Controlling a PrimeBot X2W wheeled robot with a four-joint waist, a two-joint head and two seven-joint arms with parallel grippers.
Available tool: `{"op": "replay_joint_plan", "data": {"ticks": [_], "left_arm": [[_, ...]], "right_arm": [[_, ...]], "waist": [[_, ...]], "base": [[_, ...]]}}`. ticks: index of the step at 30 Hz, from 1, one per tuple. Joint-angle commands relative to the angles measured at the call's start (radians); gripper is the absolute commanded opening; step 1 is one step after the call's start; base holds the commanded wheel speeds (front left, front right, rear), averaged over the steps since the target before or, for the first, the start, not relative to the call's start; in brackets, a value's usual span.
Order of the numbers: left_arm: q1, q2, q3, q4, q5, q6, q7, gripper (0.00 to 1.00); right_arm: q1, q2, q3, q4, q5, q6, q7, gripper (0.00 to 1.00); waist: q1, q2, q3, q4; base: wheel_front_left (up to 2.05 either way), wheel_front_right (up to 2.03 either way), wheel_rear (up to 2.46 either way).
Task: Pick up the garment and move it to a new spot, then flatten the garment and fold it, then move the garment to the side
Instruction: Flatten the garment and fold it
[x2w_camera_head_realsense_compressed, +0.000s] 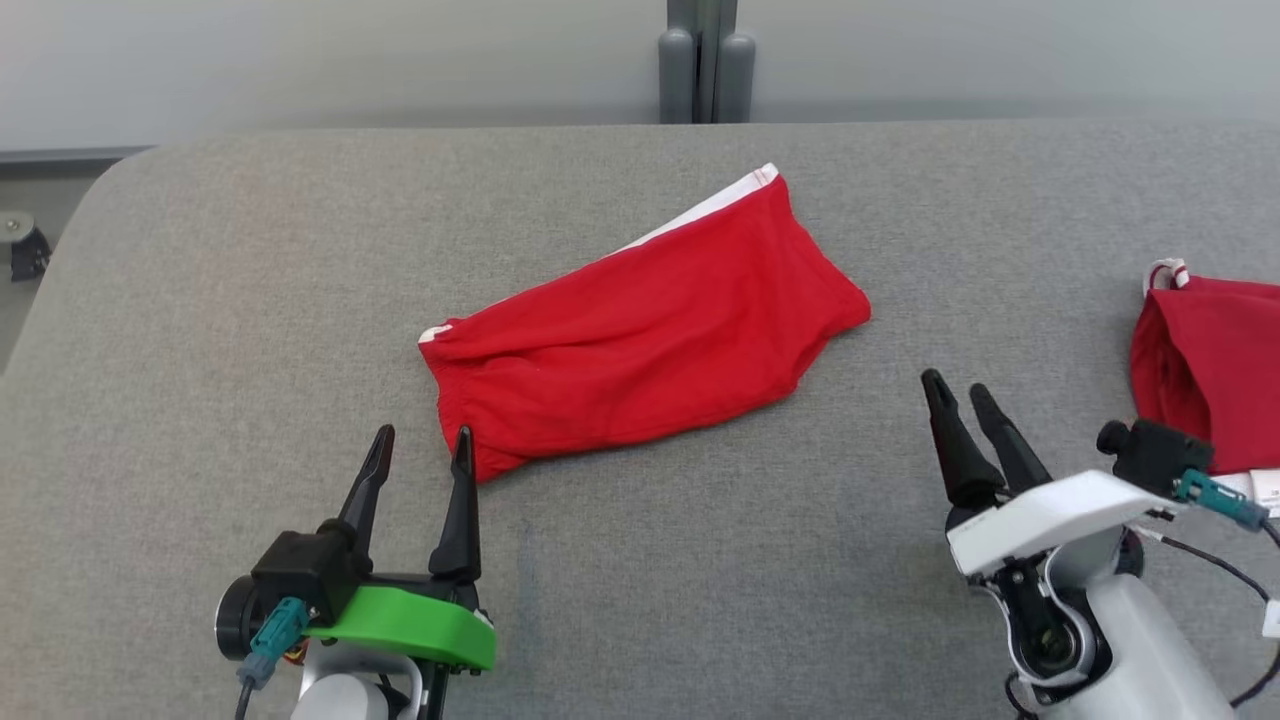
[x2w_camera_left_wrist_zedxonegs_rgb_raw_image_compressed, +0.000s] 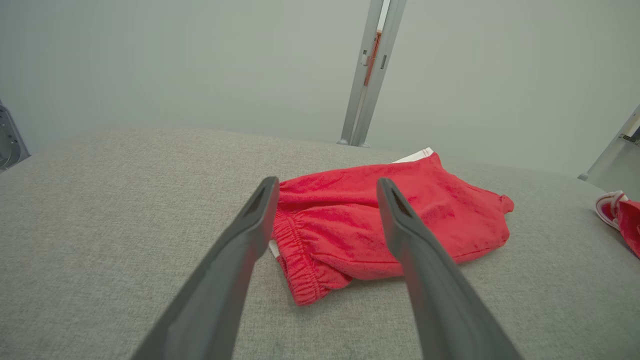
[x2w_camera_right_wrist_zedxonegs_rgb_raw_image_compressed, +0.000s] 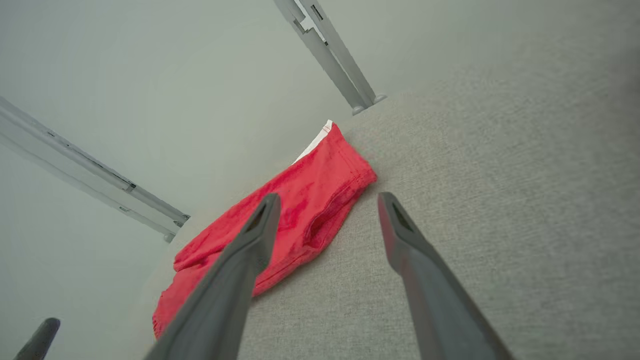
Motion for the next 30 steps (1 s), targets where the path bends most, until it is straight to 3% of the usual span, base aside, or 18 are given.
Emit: {"op": "replay_joint_plan", "data": {"ticks": [1,5,10,22,30], "left_arm": [[-0.020,0.001,-0.005,0.003,-0.006,0.005,0.000,1.00],[-0.041,0.001,-0.030,0.008,-0.017,0.006,0.000,1.00],[-0.062,0.001,-0.062,0.008,-0.040,0.010,0.000,1.00],[-0.077,0.001,-0.082,0.000,-0.092,0.006,0.000,1.00],[-0.080,0.001,-0.109,-0.008,-0.110,0.016,0.000,1.00]], "right_arm": [[-0.033,0.015,-0.013,0.008,0.083,0.000,0.048,1.00],[-0.102,0.041,-0.065,0.055,0.236,0.000,0.164,1.00],[-0.189,0.056,-0.145,0.177,0.293,0.000,0.261,1.00],[-0.400,0.083,-0.333,0.537,0.191,0.000,0.368,1.00],[-0.487,0.098,-0.416,0.690,0.117,0.000,0.407,1.00]], "waist": [[0.0000,-0.0001,0.045,0.042],[0.0000,-0.0001,0.083,0.083],[0.0000,-0.0001,0.116,0.144],[0.0000,-0.0001,0.151,0.264],[0.0000,-0.0001,0.163,0.320]], "base": [[0.00,0.00,0.00],[0.00,0.00,0.00],[0.00,0.00,0.00],[0.00,0.00,0.00],[0.00,0.00,0.00]]}}
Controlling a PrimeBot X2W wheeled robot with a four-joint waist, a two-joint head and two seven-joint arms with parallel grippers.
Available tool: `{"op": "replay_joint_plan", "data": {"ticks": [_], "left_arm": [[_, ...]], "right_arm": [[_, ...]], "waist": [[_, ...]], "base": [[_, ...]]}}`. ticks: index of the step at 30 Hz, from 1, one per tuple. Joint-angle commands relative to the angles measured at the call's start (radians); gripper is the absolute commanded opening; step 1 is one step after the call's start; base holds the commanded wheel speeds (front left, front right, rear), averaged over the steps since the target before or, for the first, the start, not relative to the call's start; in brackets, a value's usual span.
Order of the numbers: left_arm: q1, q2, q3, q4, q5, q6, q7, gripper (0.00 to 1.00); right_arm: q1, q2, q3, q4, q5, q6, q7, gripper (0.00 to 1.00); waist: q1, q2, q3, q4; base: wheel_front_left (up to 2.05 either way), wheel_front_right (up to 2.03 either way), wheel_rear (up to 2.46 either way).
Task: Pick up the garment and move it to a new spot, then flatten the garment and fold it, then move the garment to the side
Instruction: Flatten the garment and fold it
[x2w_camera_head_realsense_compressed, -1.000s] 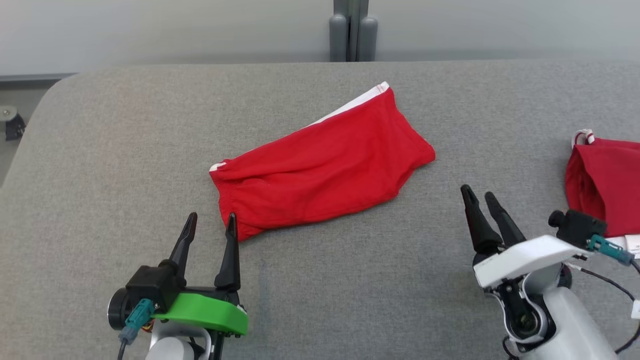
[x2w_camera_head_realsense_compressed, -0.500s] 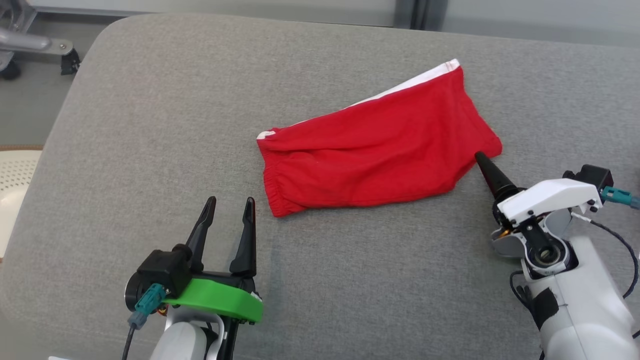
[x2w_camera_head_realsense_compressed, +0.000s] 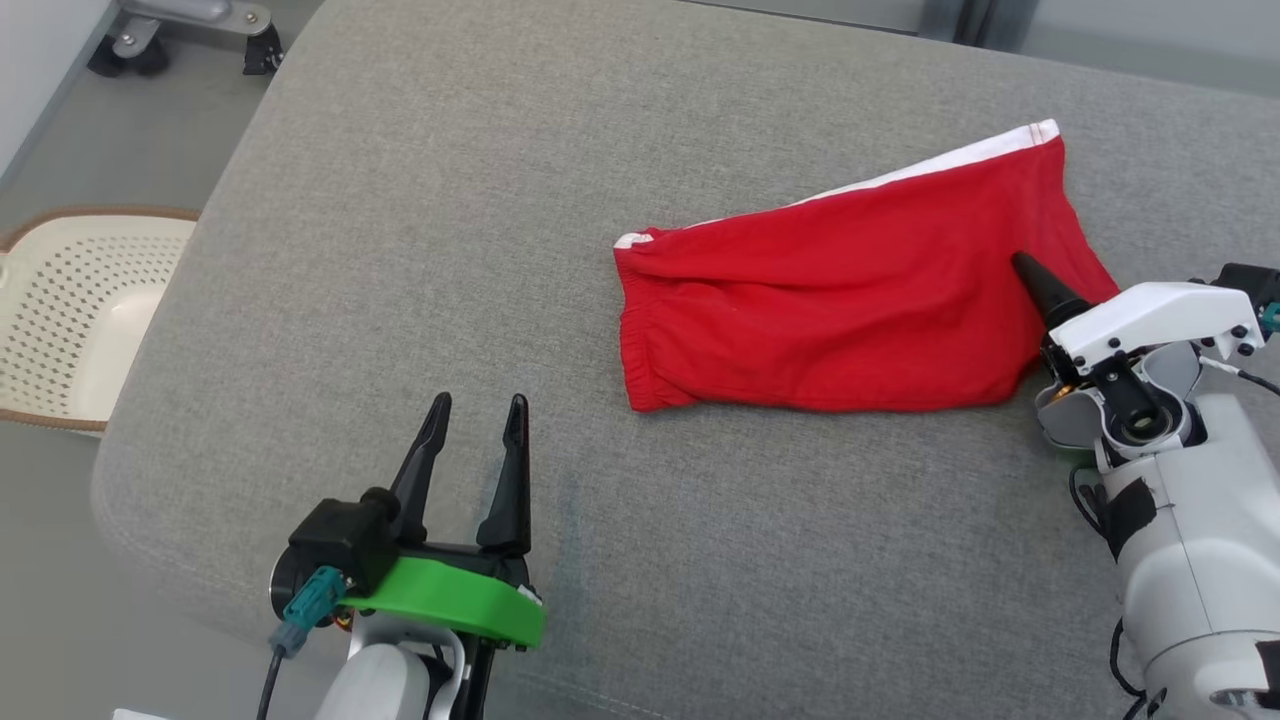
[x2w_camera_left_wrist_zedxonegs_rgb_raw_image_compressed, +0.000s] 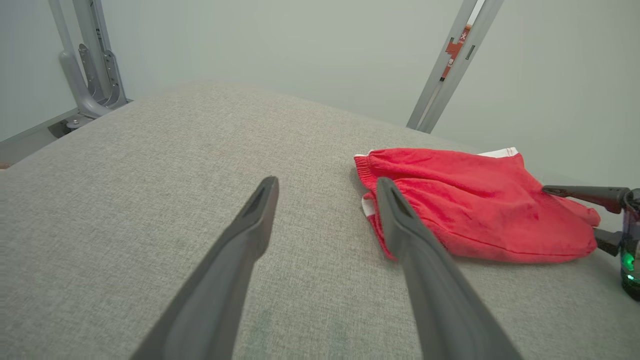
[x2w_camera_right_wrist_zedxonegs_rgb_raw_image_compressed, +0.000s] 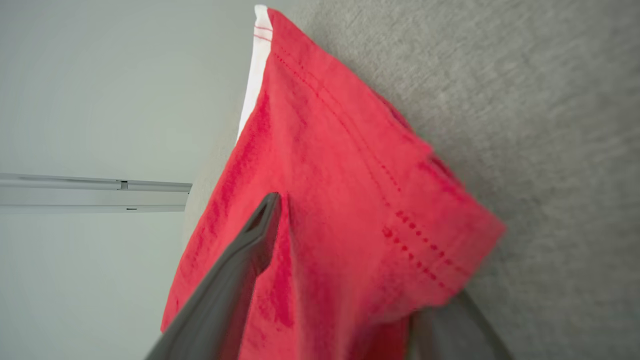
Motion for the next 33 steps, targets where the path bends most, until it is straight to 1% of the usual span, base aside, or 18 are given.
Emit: {"op": "replay_joint_plan", "data": {"ticks": [1,8,9,10,16,21,27,33], "left_arm": [[-0.017,0.001,-0.003,-0.003,-0.005,0.004,0.000,1.00],[-0.013,0.001,-0.011,-0.008,-0.013,0.012,0.000,1.00],[-0.012,0.001,-0.013,-0.008,-0.014,0.013,0.000,1.00],[-0.012,0.001,-0.015,-0.007,-0.015,0.012,0.000,1.00],[-0.016,0.001,-0.024,0.002,-0.004,0.007,0.000,1.00],[-0.021,0.001,-0.006,0.010,0.008,0.006,0.000,1.00],[-0.017,0.001,0.013,0.016,0.019,0.001,0.000,1.00],[0.003,0.001,0.037,0.018,0.034,-0.007,0.000,1.00]], "right_arm": [[0.027,0.046,-0.001,0.061,-0.007,0.000,0.025,1.00],[-0.034,0.046,-0.047,0.112,-0.072,0.000,0.009,1.00],[-0.039,0.043,-0.053,0.119,-0.081,0.000,0.007,0.69],[-0.045,0.036,-0.055,0.122,-0.100,0.000,-0.005,0.00],[-0.064,0.032,-0.078,0.125,-0.144,-0.001,-0.039,0.00],[-0.059,0.024,-0.087,0.095,-0.166,-0.001,-0.086,0.00],[-0.023,0.022,-0.070,0.016,-0.159,-0.001,-0.135,0.00],[0.078,0.026,-0.051,-0.088,-0.143,0.000,-0.176,0.00]], "waist": [[0.0000,0.0000,0.013,0.025],[0.0000,0.0000,0.020,0.047],[0.0000,0.0000,0.020,0.048],[0.0000,0.0000,0.021,0.048],[0.0000,0.0000,0.016,0.037],[0.0000,0.0000,0.004,0.017],[0.0000,0.0000,-0.032,-0.025],[0.0000,0.0000,-0.078,-0.091]], "base": [[0.00,0.00,0.00],[0.00,0.00,0.00],[0.00,0.00,0.00],[0.00,0.00,0.00],[0.00,0.00,0.00],[0.00,0.00,0.00],[0.00,0.00,0.00],[0.00,0.00,0.00]]}}
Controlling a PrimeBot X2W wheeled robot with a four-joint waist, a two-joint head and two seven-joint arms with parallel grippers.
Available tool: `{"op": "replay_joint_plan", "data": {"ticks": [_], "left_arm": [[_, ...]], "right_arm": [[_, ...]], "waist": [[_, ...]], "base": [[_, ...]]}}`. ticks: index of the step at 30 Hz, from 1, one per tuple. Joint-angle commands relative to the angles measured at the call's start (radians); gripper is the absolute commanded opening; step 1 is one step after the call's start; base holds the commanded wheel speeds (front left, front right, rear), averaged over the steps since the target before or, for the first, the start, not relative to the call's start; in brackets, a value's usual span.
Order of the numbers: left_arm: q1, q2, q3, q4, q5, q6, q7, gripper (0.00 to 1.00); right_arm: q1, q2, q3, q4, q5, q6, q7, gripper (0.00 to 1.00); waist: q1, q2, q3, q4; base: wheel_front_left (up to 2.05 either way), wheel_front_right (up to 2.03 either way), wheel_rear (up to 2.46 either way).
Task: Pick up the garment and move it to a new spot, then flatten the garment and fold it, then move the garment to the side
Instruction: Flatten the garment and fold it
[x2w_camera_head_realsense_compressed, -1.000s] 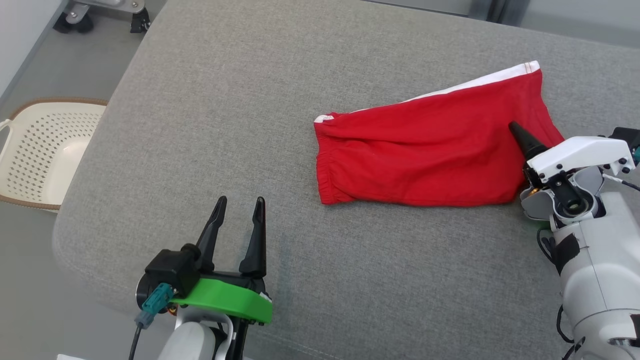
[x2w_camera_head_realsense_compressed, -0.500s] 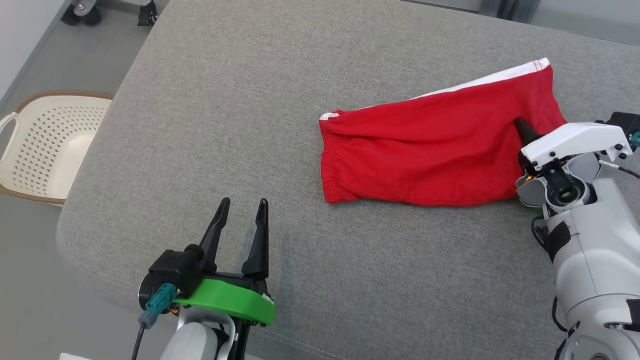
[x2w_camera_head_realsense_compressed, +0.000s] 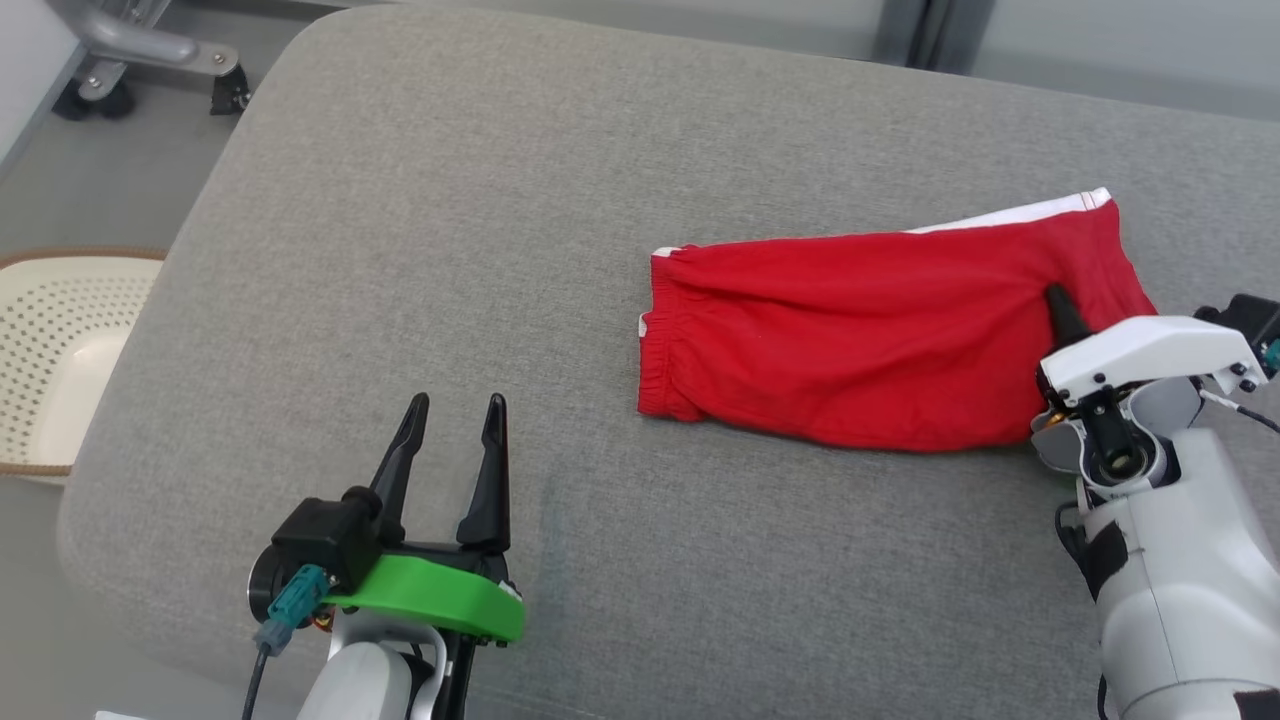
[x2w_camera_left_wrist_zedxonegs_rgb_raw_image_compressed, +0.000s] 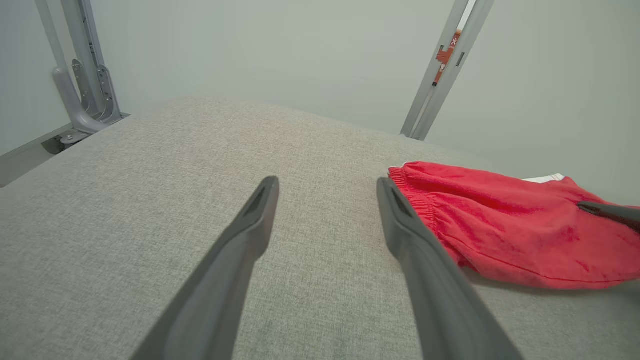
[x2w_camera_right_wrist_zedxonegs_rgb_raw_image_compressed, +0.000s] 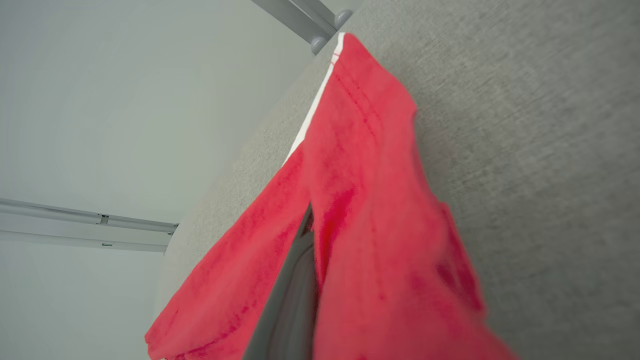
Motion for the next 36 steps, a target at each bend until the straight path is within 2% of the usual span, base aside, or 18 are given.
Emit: {"op": "replay_joint_plan", "data": {"ticks": [1,12,18,27,31,36], "left_arm": [[0.005,0.002,0.009,0.000,0.010,-0.004,0.000,1.00],[0.043,0.002,0.049,0.003,0.032,-0.022,0.000,1.00],[0.043,0.002,0.043,0.001,0.039,-0.025,0.000,1.00],[0.032,0.002,0.042,-0.012,0.038,-0.022,0.000,1.00],[0.035,0.002,0.037,-0.016,0.035,-0.024,0.000,1.00],[0.038,0.002,0.042,-0.008,0.015,-0.020,0.000,1.00]], "right_arm": [[0.040,-0.005,0.003,-0.021,0.010,-0.001,-0.010,0.00],[0.263,-0.003,0.032,-0.122,0.080,-0.001,-0.094,0.00],[0.312,-0.003,0.064,-0.146,0.095,0.000,-0.134,0.00],[0.284,-0.003,0.121,-0.155,-0.020,0.000,-0.193,0.00],[0.259,-0.003,0.140,-0.154,-0.067,0.000,-0.212,0.00],[0.224,-0.003,0.216,-0.175,-0.111,0.000,-0.227,0.00]], "waist": [[0.0000,0.0000,-0.036,-0.051],[0.0000,0.0000,-0.115,-0.178],[0.0000,0.0000,-0.132,-0.224],[0.0000,0.0000,-0.123,-0.226],[0.0000,0.0000,-0.121,-0.203],[0.0000,0.0000,-0.124,-0.173]], "base": [[0.00,0.00,0.00],[0.00,0.00,0.00],[0.00,0.00,0.00],[0.00,0.00,0.00],[0.00,0.00,0.00],[0.00,0.00,0.00]]}}
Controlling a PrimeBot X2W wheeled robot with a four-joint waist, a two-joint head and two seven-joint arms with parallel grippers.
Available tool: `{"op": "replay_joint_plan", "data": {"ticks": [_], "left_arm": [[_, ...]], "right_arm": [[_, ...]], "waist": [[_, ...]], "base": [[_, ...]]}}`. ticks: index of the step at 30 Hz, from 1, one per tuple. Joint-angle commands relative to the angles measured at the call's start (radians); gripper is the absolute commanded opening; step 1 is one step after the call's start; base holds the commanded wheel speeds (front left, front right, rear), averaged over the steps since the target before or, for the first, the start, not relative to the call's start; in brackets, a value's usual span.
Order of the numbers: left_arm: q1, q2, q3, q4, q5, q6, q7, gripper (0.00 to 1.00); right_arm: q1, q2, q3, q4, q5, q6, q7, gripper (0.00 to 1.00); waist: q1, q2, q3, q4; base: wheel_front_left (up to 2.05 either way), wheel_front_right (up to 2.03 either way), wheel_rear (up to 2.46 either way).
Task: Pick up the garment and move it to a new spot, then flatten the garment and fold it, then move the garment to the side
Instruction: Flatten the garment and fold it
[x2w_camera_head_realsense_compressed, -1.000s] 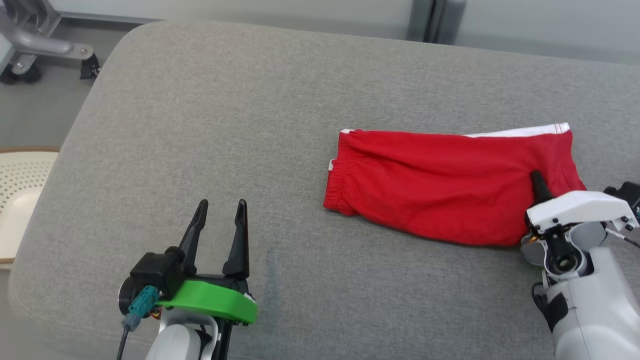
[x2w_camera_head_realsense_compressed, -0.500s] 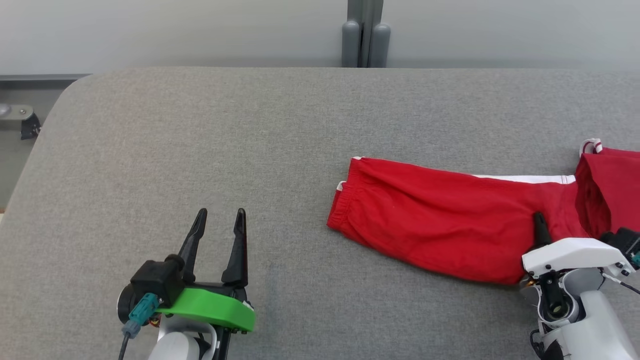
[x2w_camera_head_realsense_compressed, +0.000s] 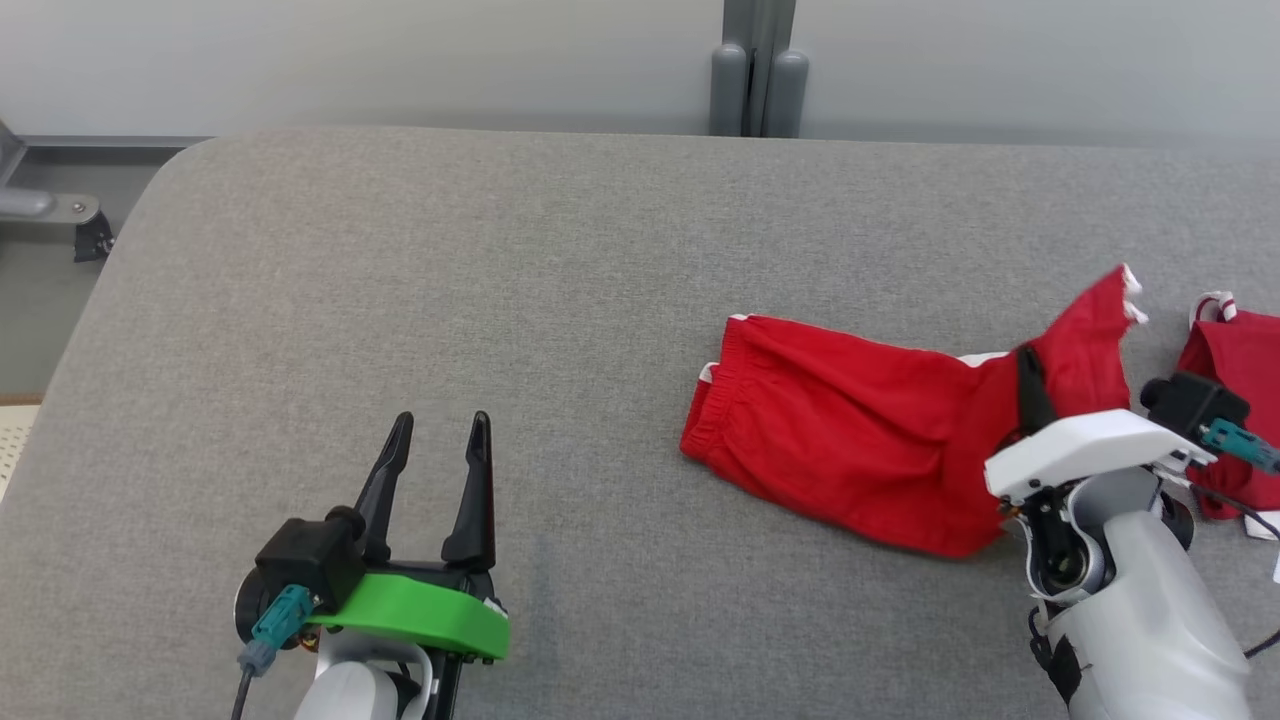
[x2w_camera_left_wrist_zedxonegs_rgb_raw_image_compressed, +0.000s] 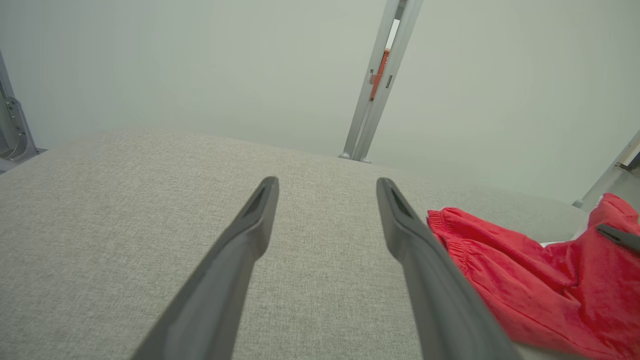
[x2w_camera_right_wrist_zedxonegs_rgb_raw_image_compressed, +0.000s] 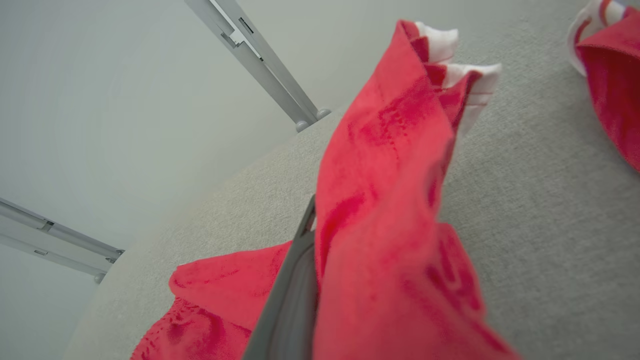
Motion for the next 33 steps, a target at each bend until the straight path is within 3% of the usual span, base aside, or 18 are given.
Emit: {"op": "replay_joint_plan", "data": {"ticks": [1,9,20,21,22,23,33], "left_arm": [[0.000,0.002,0.002,0.002,-0.009,0.001,0.000,1.00],[0.005,0.002,-0.004,0.002,-0.021,0.006,0.000,1.00],[0.020,0.002,-0.007,0.004,-0.027,0.008,0.000,1.00],[0.020,0.002,-0.008,0.004,-0.026,0.009,0.000,1.00],[0.020,0.002,-0.008,0.004,-0.025,0.010,0.000,1.00],[0.020,0.002,-0.008,0.003,-0.027,0.011,0.000,1.00],[0.022,0.002,-0.003,0.005,-0.030,0.012,0.000,1.00]], "right_arm": [[-0.013,-0.001,0.027,-0.014,-0.005,0.000,-0.004,0.00],[-0.020,-0.002,0.215,-0.072,0.024,0.000,0.010,0.00],[-0.014,-0.002,0.316,-0.039,0.039,0.000,0.026,0.00],[-0.016,-0.002,0.324,-0.032,0.035,0.000,0.024,0.18],[-0.017,-0.002,0.332,-0.026,0.027,0.000,0.026,0.76],[-0.019,-0.002,0.345,-0.023,0.025,0.000,0.027,1.00],[0.001,-0.002,0.540,-0.030,0.091,0.000,0.051,1.00]], "waist": [[0.0000,-0.0001,-0.003,0.019],[0.0000,-0.0001,-0.014,0.075],[0.0000,-0.0001,-0.023,0.130],[0.0000,-0.0001,-0.022,0.133],[0.0000,-0.0001,-0.022,0.135],[0.0000,-0.0001,-0.022,0.137],[0.0000,-0.0001,-0.019,0.132]], "base": [[0.00,0.00,0.00],[0.00,0.00,0.00],[0.00,0.00,0.00],[0.00,0.00,0.00],[0.00,0.00,0.00],[0.00,0.00,0.00],[0.00,0.00,0.00]]}}
